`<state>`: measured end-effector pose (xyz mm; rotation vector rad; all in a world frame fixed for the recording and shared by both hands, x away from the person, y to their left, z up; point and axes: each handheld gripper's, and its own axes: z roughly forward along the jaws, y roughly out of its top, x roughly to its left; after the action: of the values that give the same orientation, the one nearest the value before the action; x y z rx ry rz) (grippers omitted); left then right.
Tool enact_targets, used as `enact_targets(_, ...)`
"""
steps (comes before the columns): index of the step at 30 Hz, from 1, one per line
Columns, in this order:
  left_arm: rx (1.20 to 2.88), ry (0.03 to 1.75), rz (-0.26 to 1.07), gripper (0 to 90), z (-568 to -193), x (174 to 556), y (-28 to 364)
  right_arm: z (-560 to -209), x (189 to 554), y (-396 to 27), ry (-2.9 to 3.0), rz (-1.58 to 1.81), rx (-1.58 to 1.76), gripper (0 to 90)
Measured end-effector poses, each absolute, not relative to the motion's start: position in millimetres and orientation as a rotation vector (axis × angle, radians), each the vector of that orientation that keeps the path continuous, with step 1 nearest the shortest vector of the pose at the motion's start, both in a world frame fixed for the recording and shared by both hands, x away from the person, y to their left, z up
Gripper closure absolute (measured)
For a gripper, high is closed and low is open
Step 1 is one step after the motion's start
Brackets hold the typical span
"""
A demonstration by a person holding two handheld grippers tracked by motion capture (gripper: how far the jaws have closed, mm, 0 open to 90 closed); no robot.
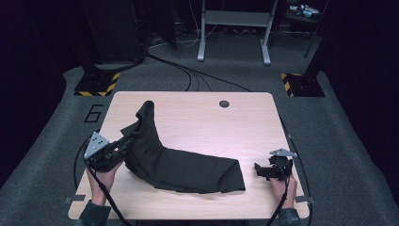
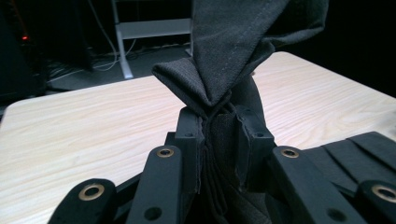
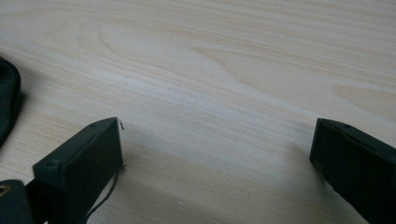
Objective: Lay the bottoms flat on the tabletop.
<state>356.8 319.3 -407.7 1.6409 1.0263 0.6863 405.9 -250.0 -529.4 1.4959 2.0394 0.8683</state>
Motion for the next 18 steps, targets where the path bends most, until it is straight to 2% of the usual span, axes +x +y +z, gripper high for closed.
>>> enact_targets(11,1.593,1.174,0.693,69.8,-428,354,354,-529,406,-249,2.035,0.873,1.505,1.7)
enact_targets(14,1.599,1.251,0.679,62.0,-438,350,367,-529,406,-249,2.034,0.872,1.506,1.7)
enact_targets(18,1.61,1.365,0.676,40.1,-453,340,383,-529,405,-250,2.031,0.863,1.512,1.7)
